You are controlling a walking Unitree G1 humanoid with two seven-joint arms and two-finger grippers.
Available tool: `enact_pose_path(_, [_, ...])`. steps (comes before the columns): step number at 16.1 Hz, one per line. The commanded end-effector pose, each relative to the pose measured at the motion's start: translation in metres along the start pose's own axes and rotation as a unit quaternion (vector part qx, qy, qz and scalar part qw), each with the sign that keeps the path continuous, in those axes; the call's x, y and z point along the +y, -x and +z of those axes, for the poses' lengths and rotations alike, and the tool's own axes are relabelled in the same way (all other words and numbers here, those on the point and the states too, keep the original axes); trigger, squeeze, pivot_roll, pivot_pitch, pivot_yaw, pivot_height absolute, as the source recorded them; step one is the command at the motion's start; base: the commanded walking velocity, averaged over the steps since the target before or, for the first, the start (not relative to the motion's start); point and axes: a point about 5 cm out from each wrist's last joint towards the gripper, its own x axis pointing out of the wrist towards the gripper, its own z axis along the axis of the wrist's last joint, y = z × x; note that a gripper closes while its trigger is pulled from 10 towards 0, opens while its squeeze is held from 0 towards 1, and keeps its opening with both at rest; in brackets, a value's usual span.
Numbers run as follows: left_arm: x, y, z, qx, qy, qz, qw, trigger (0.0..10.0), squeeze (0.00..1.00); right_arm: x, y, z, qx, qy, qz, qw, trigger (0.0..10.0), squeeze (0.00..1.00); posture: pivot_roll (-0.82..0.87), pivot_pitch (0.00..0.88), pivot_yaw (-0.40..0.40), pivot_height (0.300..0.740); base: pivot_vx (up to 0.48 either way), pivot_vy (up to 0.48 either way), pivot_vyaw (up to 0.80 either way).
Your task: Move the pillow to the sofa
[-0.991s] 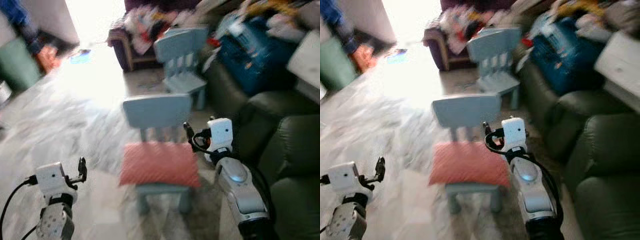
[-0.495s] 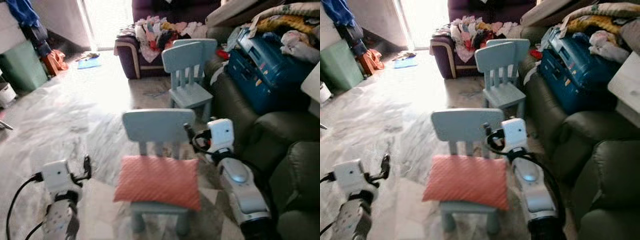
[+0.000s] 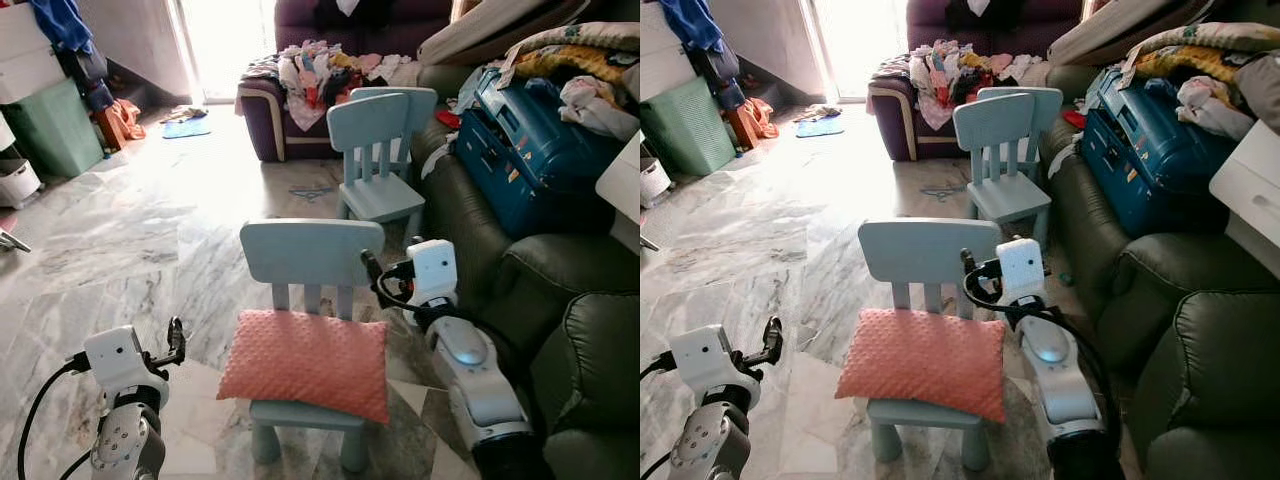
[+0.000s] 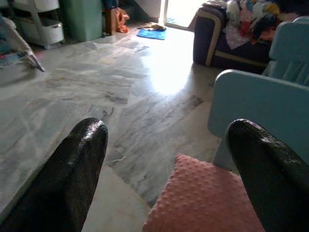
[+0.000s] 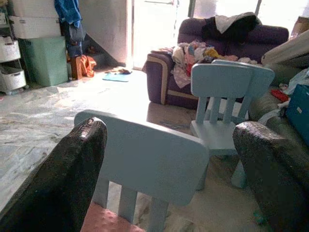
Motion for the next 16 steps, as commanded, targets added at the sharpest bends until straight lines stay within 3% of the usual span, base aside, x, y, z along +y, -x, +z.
enact_pose_path(1, [-0.0004, -0.0013, 0.0066, -0.01, -0.016, 0.004, 1.0, 10.0, 0.0, 0.0045, -0.006, 0.0062, -0.012, 0.003, 0.011, 1.0, 10.0, 0.0, -0.1, 0.0, 0.051, 0.74, 0.0, 0.0, 0.0])
enact_pose_path(7, [0.0078, 0.0003, 0.0087, -0.011, 0.0, 0.01, 1.0, 10.0, 0.0, 0.0039, -0.0096, 0.0074, -0.016, 0.003, 0.014, 1.0, 10.0, 0.0, -0.1, 0.0, 0.044, 0.74, 0.0, 0.0, 0.0])
enact_pose_path(13, [0.0038, 0.0009, 0.0031, 0.008, 0.017, 0.01, 1.0, 10.0, 0.0, -0.0015, -0.0069, 0.0056, -0.013, 0.004, 0.007, 1.0, 10.0, 0.0, -0.11, 0.0, 0.044, 0.74, 0.0, 0.0, 0.0])
enact_pose_path(16, [0.0062, 0.002, 0.002, 0.011, 0.022, 0.012, 1.0, 10.0, 0.0, -0.0016, -0.0069, 0.0054, -0.012, 0.002, 0.006, 1.0, 10.0, 0.0, -0.11, 0.0, 0.045, 0.74, 0.0, 0.48, 0.0])
